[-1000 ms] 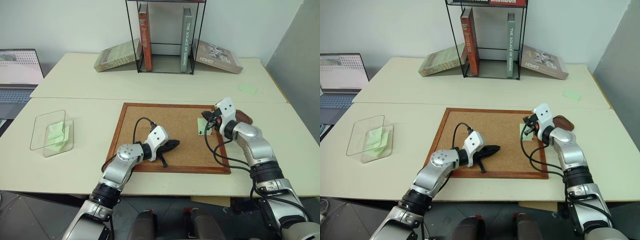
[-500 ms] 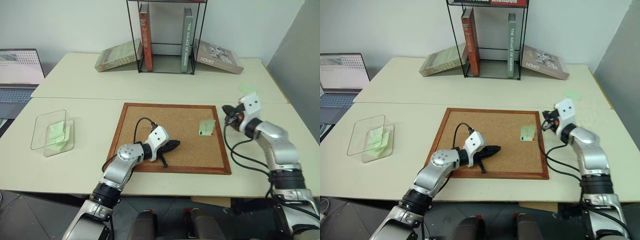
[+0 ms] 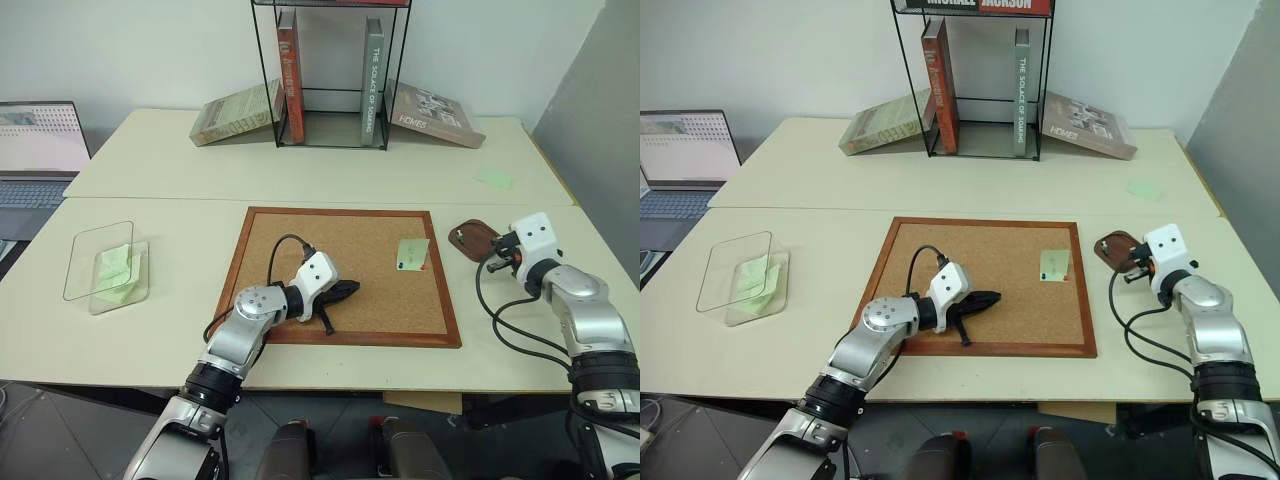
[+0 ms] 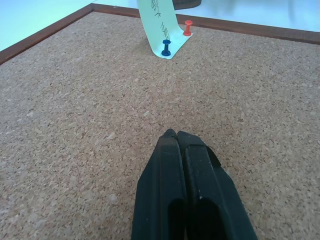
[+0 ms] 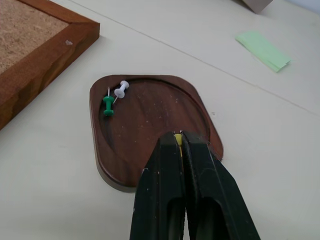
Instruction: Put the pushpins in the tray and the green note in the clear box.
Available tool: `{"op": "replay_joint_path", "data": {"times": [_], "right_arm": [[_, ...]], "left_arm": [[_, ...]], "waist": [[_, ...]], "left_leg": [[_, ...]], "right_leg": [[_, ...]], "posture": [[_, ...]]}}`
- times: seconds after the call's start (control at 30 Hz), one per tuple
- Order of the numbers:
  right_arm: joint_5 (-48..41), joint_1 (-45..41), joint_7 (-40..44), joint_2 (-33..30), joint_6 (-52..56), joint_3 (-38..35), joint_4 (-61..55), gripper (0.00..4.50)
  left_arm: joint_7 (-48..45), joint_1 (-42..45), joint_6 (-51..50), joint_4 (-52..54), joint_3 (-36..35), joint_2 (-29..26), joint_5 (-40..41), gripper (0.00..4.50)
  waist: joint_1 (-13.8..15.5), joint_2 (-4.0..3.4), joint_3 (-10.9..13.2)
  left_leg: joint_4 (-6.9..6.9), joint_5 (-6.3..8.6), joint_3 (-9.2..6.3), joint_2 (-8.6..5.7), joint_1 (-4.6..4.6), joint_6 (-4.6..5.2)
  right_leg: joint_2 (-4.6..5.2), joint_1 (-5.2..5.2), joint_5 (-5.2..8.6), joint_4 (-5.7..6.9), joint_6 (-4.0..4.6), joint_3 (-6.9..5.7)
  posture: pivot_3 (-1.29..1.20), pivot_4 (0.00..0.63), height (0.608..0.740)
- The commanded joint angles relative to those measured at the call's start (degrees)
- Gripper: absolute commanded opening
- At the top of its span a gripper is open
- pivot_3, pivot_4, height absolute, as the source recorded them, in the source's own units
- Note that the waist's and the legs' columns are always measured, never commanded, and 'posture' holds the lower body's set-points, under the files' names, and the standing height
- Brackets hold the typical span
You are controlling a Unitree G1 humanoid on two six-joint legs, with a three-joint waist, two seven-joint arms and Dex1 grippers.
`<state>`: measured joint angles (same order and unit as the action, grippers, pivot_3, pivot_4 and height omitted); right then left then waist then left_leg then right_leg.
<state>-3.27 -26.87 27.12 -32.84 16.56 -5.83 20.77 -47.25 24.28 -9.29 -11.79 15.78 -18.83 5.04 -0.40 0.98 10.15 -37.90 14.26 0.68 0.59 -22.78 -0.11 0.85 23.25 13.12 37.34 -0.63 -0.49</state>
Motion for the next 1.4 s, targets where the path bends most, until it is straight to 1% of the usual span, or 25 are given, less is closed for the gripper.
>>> {"op": "replay_joint_path", "data": {"times": [0.03,0.17,0.3,0.33,0.43,0.5,0.57,0.67,0.8,0.93,1.03,1.17,1.4], "right_arm": [[1.1,-3.1,-0.1,0.1,-2.3,0.8,2.8,0.26],[1.3,-5.2,-1.3,0.5,-2.9,0.8,6.2,1.03],[0.9,-6.1,-1.6,0.8,-3.2,0.5,6.8,1.8],[0.7,-6.1,-1.7,0.9,-3.2,0.3,6.7,2.05],[0.0,-6.0,-1.9,1.4,-3.9,-0.4,6.0,2.58],[-1.3,-5.7,-1.4,1.9,-4.1,-1.2,4.7,3.06],[-3.4,-4.6,-0.4,2.3,-3.7,-2.4,1.4,3.42],[-6.4,-1.7,1.2,2.6,-3.6,-4.1,-4.6,3.42],[-9.2,5.2,3.6,2.9,-2.5,-4.6,-13.0,3.42],[-12.4,12.5,6.8,3.8,0.0,-3.4,-20.4,3.42],[-13.9,15.9,8.7,4.4,1.1,-1.8,-24.4,3.42],[-13.1,17.0,9.1,4.9,1.8,0.5,-25.8,3.42],[-11.5,15.4,6.6,7.4,1.6,2.9,-24.1,3.42]], "left_arm": [[-0.1,-0.9,-0.7,-1.7,1.1,-0.4,-1.7,0.0],[0.1,-1.2,-0.9,-1.3,0.9,-0.7,-1.6,0.0],[0.1,-1.3,-0.9,-1.1,0.8,-0.9,-1.6,0.0],[0.1,-1.3,-0.9,-1.1,0.8,-0.9,-1.6,0.0],[0.1,-1.2,-0.8,-1.3,0.8,-1.0,-1.6,0.0],[0.0,-1.2,-0.8,-1.3,0.8,-1.0,-1.6,0.0],[-0.1,-1.1,-0.7,-1.4,0.8,-1.1,-1.6,0.0],[-0.2,-1.1,-0.7,-1.5,0.8,-1.1,-1.6,0.0],[-0.3,-1.0,-0.5,-1.7,0.8,-1.1,-1.6,0.0],[-0.4,-1.1,-0.3,-1.7,1.0,-1.0,-1.7,0.0],[-0.6,-1.0,-0.2,-1.8,1.0,-1.0,-1.8,0.0],[-0.8,-1.1,0.1,-2.0,1.1,-1.1,-2.0,0.0],[-0.9,-1.3,0.2,-1.9,1.1,-1.2,-2.3,0.0]], "waist": [[0.0,0.0,0.0],[0.1,0.0,0.0],[0.1,0.0,0.0],[0.1,0.0,0.0],[0.1,0.0,0.0],[0.1,0.0,0.0],[0.1,-0.01,0.0],[0.1,0.0,0.0],[0.2,0.01,0.0],[0.2,-0.02,0.0],[0.1,-0.07,-0.1],[0.0,-0.07,-0.1],[0.1,-0.07,-0.1]], "left_leg": [[-0.01,0.0,0.0,0.0,-0.01,0.0],[0.02,0.0,-0.02,0.0,-0.03,0.0],[0.02,0.0,-0.03,0.01,-0.03,0.0],[0.01,0.0,-0.02,0.01,-0.02,0.0],[0.01,0.0,-0.02,0.02,-0.02,0.0],[0.01,0.0,-0.04,0.02,-0.02,0.0],[0.01,0.0,-0.03,0.02,-0.02,0.0],[0.01,0.0,-0.03,0.03,-0.03,0.0],[0.04,0.0,-0.08,0.04,-0.06,0.0],[0.05,0.0,-0.1,0.09,-0.06,0.0],[0.04,0.0,-0.07,0.11,-0.03,0.0],[0.0,0.0,-0.09,0.12,-0.02,0.0],[0.04,0.0,-0.1,0.1,-0.04,0.0]], "right_leg": [[0.0,0.0,0.0,0.0,-0.01,-0.01],[0.0,0.0,0.0,-0.04,0.0,-0.02],[0.0,0.01,0.0,-0.04,0.0,-0.01],[0.0,0.01,0.0,-0.03,0.0,-0.01],[0.0,0.0,0.0,-0.02,0.0,-0.01],[0.0,0.0,0.0,-0.03,0.0,-0.02],[0.0,0.01,0.0,-0.03,0.0,-0.02],[0.0,0.02,0.0,-0.03,0.0,0.0],[0.01,0.02,0.0,-0.05,0.0,-0.05],[0.03,0.0,0.0,-0.09,0.0,-0.06],[0.1,0.01,0.0,-0.09,0.0,-0.04],[0.11,0.01,0.01,-0.09,0.0,-0.07],[0.09,0.01,0.01,-0.11,0.01,-0.08]], "posture": [[0.0,0.15,0.74],[0.0,0.15,0.74],[0.0,0.15,0.74],[0.0,0.15,0.74],[0.0,0.15,0.74],[0.0,0.15,0.74],[0.0,0.15,0.74],[0.0,0.15,0.74],[0.0,0.15,0.74],[0.0,0.15,0.74],[0.0,0.15,0.74],[0.0,0.15,0.74],[0.0,0.15,0.74]]}}
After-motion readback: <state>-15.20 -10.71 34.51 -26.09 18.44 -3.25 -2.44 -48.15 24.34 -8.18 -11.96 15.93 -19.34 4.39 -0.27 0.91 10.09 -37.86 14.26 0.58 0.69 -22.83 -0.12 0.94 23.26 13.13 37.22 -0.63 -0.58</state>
